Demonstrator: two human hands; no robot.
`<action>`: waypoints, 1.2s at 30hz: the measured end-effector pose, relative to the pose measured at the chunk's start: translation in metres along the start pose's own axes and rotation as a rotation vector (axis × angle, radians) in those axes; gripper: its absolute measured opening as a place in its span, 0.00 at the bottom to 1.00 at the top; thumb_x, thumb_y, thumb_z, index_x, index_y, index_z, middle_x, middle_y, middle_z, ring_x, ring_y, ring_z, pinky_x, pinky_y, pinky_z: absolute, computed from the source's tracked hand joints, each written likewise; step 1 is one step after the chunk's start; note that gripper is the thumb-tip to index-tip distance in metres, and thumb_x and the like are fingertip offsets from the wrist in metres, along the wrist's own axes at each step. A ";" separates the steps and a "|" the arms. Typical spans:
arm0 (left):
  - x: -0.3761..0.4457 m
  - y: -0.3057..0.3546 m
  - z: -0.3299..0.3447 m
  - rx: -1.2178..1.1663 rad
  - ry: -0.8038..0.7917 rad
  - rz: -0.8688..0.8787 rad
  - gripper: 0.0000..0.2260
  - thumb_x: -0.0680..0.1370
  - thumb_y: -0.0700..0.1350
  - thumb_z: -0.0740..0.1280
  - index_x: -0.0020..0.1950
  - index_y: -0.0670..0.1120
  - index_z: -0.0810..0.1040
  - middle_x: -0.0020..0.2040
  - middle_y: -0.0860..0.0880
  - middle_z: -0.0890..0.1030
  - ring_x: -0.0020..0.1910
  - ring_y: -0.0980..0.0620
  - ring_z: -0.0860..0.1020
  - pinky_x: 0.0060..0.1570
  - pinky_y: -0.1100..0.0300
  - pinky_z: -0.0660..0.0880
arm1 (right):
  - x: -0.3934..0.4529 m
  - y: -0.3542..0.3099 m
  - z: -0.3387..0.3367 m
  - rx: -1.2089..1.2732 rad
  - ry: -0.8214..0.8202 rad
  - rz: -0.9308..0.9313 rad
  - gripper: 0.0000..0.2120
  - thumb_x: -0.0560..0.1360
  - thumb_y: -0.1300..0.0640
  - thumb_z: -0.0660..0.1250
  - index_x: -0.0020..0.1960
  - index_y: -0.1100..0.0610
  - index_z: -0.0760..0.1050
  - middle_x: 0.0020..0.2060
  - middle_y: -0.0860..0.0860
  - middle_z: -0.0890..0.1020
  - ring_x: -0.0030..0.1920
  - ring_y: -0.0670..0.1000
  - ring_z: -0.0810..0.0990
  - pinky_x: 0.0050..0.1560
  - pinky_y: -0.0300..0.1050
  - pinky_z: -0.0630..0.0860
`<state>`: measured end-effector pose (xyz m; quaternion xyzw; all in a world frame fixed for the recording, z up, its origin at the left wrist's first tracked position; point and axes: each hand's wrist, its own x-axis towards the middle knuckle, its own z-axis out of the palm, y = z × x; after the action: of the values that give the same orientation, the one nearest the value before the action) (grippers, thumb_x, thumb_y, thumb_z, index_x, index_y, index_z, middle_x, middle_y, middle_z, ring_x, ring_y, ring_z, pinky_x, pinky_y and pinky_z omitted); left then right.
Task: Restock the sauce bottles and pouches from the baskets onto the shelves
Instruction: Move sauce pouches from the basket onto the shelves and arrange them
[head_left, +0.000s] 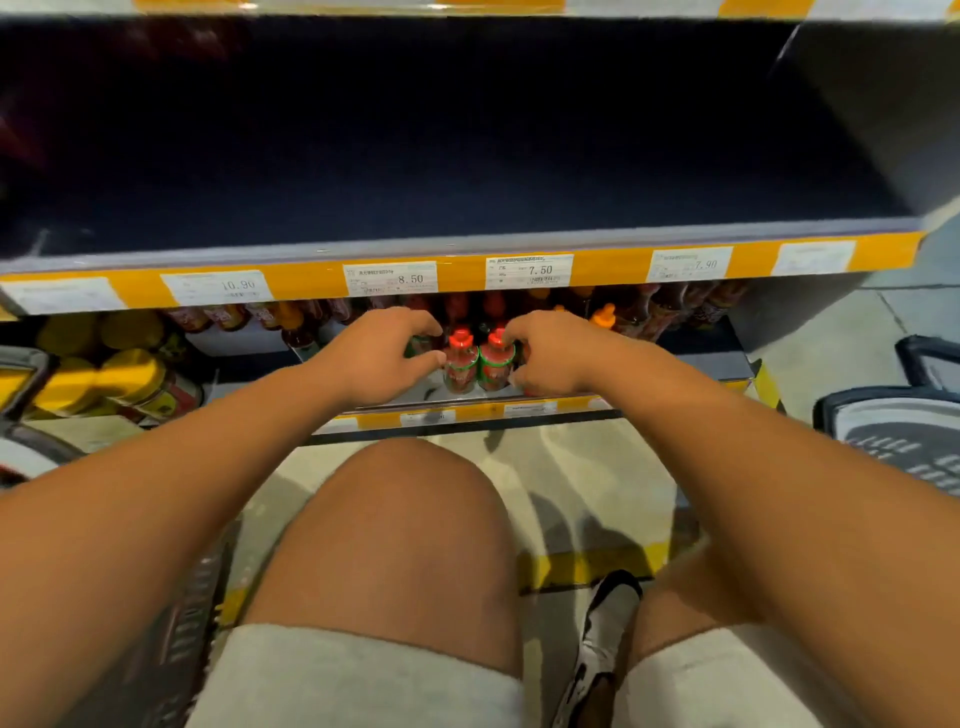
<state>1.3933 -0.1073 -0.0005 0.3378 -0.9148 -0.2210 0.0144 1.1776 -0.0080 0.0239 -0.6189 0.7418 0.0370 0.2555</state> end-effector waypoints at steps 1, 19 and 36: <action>-0.008 0.006 -0.008 -0.009 0.000 0.009 0.20 0.82 0.55 0.67 0.71 0.47 0.76 0.67 0.47 0.79 0.66 0.48 0.76 0.63 0.54 0.73 | -0.012 0.001 -0.010 0.005 -0.028 -0.009 0.29 0.76 0.51 0.73 0.75 0.53 0.72 0.67 0.53 0.77 0.62 0.56 0.77 0.59 0.49 0.76; -0.046 0.347 -0.038 -0.016 -0.117 0.646 0.19 0.80 0.60 0.66 0.70 0.58 0.76 0.59 0.62 0.78 0.52 0.63 0.75 0.49 0.70 0.70 | -0.449 0.208 0.040 0.514 0.553 0.489 0.23 0.78 0.49 0.74 0.71 0.45 0.75 0.67 0.41 0.77 0.68 0.43 0.76 0.69 0.51 0.75; -0.008 0.522 0.236 0.702 -0.798 0.767 0.15 0.75 0.42 0.72 0.62 0.46 0.80 0.59 0.42 0.82 0.60 0.41 0.81 0.56 0.51 0.80 | -0.416 0.352 0.172 0.365 0.202 0.818 0.12 0.76 0.62 0.68 0.60 0.58 0.81 0.54 0.59 0.84 0.53 0.60 0.83 0.51 0.48 0.80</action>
<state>1.0386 0.3433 0.0039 -0.1359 -0.9233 0.0030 -0.3591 0.9477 0.5115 -0.0408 -0.2207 0.9407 -0.0571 0.2512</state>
